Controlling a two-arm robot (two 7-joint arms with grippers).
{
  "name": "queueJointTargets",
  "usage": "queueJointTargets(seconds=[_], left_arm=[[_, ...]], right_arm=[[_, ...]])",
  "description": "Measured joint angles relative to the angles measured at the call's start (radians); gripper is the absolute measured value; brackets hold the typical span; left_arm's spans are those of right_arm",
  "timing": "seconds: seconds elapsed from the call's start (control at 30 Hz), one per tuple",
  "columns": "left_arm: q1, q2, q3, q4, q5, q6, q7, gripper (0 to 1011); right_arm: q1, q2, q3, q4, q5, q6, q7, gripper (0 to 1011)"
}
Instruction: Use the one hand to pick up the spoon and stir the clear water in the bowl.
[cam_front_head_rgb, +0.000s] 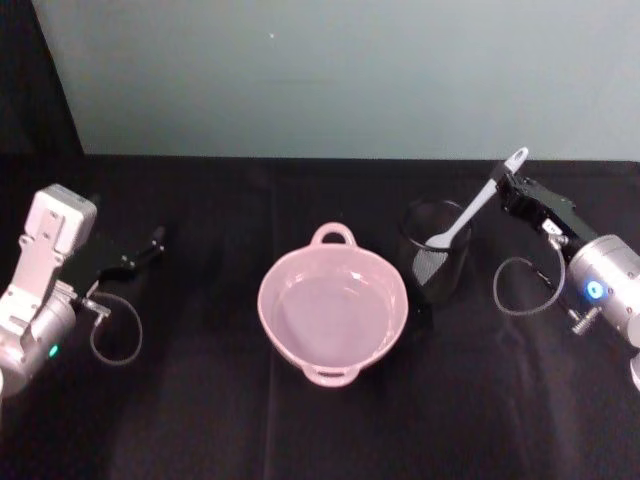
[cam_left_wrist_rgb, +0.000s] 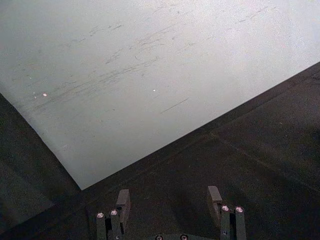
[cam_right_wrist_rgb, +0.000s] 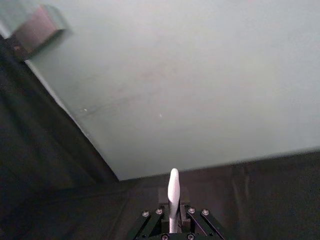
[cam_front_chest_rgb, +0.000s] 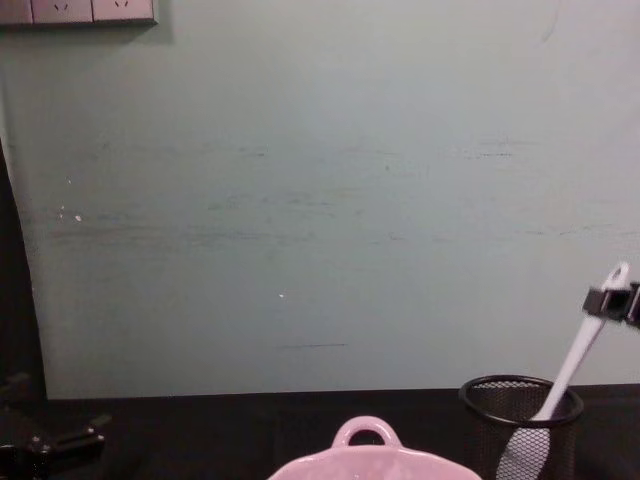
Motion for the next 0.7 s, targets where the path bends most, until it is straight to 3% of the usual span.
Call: queueJointTargets(seconds=[0.13, 0.17, 0.37, 0.5, 0.7], left_arm=[[0.000, 0.000, 0.000, 0.000, 0.000, 0.000, 0.000, 1011], [0.000, 0.000, 0.000, 0.000, 0.000, 0.000, 0.000, 1011], [0.000, 0.000, 0.000, 0.000, 0.000, 0.000, 0.000, 1011], [0.000, 0.000, 0.000, 0.000, 0.000, 0.000, 0.000, 1011], [0.000, 0.000, 0.000, 0.000, 0.000, 0.000, 0.000, 1011]], right_arm=[[-0.031, 0.030, -0.011, -0.092, -0.100, -0.048, -0.013, 117], [-0.031, 0.030, -0.011, -0.092, -0.100, -0.048, -0.013, 118], [-0.065, 0.080, -0.002, -0.243, -0.195, -0.051, -0.039, 118], [-0.074, 0.107, 0.008, -0.310, -0.239, -0.051, -0.040, 117], [-0.077, 0.128, 0.022, -0.374, -0.263, -0.057, -0.009, 117]])
